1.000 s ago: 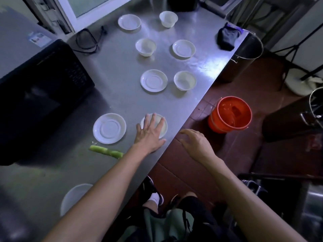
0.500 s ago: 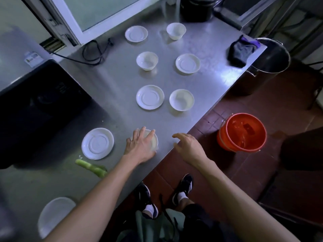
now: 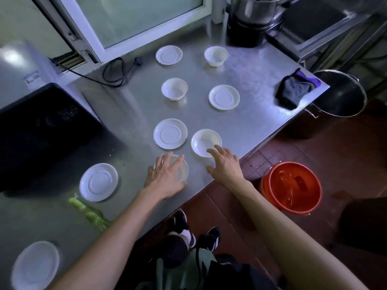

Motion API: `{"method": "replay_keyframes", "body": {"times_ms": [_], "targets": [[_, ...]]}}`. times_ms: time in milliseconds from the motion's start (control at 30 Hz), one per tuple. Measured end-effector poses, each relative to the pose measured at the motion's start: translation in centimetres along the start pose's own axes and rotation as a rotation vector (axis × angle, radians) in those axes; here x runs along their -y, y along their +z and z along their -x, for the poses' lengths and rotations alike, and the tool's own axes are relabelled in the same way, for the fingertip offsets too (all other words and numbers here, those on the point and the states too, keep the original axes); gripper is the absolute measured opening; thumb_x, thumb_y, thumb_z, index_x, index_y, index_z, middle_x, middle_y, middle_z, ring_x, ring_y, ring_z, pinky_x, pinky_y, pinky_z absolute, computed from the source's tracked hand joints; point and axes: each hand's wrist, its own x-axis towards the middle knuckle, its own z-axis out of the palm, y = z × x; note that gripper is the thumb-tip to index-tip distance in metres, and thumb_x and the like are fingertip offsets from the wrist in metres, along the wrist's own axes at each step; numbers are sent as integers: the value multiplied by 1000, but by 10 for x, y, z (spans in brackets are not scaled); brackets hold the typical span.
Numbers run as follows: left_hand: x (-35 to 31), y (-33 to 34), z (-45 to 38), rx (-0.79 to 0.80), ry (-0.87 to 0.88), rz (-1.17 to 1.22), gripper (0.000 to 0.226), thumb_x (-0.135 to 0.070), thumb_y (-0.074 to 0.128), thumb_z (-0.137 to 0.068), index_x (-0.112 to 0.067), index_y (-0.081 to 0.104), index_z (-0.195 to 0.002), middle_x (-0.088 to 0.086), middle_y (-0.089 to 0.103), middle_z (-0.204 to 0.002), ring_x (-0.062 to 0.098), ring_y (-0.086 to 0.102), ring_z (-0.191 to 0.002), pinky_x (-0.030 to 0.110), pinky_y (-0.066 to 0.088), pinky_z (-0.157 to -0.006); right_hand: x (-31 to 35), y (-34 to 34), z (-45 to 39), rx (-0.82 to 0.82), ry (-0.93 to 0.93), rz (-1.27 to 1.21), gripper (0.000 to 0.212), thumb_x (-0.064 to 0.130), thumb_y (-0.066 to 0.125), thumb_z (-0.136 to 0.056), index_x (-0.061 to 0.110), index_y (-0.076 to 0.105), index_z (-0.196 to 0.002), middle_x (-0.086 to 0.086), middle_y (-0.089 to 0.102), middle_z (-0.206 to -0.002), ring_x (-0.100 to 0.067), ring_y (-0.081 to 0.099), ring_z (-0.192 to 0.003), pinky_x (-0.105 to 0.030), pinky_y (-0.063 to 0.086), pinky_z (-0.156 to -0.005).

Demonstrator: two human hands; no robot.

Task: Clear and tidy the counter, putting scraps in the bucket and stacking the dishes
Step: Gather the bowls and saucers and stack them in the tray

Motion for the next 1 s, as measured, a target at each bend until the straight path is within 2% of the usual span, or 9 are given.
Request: {"method": "replay_keyframes", "body": {"times_ms": [200,367,467,667,1000], "targets": [[10,-11,-38,-41,-14,37,91,-65,60,-72,-42,15,-148,-2,9,-156,27,11,-143,55,36,-103,3,-2,-52,36,-26,95,71,45,63,-90,28,31,-151,-3,17,-164,-25,15,-150,-45,28,-110],[28,-17,-61,-65,-27,90,88,-64,60,-70,-42,18,-145,-3,12,-153,27,15,-141,54,39,-99,6,2,-83,128,-52,196,95,63,63,-82,36,9,-156,-2,-3,-167,-29,-2,-153,-52,16,-118],[36,-21,-68,-56,-46,104,90,-63,60,-71,-42,16,-146,-4,10,-155,27,13,-142,53,38,-100,8,6,-98,190,-51,235,103,66,64,-78,39,3,-156,0,-8,-167,-30,-8,-153,-55,14,-118],[46,-27,-69,-77,-133,124,90,-66,59,-70,-44,16,-147,-6,10,-155,25,17,-138,51,40,-98,14,3,-116,228,-93,252,96,60,69,-76,36,16,-152,-1,11,-161,-31,13,-145,-53,33,-107],[45,-23,-22,-137,-451,186,96,-66,68,-72,-41,17,-149,1,11,-159,29,11,-145,58,36,-106,51,-17,-137,169,-430,203,94,58,68,-74,36,18,-151,-2,17,-161,-31,23,-141,-52,37,-101]]}}
